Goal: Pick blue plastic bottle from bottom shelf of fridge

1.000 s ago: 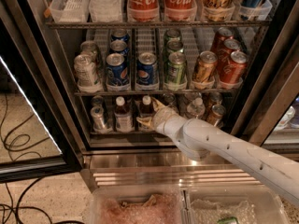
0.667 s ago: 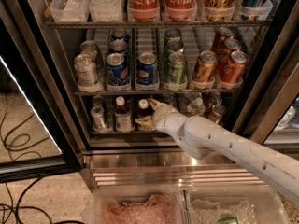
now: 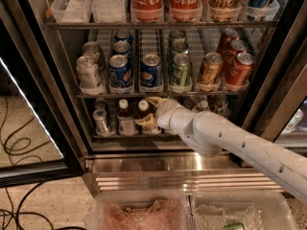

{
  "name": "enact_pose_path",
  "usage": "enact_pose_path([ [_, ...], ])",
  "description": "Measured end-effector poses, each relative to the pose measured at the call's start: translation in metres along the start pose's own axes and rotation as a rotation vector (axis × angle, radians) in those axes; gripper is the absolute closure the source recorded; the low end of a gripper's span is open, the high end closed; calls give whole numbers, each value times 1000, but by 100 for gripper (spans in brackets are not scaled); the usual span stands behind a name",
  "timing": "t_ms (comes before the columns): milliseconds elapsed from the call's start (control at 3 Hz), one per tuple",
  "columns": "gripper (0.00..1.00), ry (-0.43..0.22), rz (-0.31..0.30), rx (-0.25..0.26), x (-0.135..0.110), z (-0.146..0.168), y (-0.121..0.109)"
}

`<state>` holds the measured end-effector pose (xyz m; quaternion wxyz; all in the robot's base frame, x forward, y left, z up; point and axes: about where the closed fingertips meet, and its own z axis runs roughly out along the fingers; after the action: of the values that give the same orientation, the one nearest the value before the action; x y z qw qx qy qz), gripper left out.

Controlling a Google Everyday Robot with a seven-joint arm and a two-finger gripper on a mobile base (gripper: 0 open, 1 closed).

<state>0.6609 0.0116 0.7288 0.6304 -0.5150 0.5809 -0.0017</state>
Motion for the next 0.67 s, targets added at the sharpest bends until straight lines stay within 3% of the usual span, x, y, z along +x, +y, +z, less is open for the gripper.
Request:
enact_pose_path([
  [333, 100, -10, -27, -15, -13, -7, -3],
  [667, 100, 14, -26, -120, -22, -29, 11],
])
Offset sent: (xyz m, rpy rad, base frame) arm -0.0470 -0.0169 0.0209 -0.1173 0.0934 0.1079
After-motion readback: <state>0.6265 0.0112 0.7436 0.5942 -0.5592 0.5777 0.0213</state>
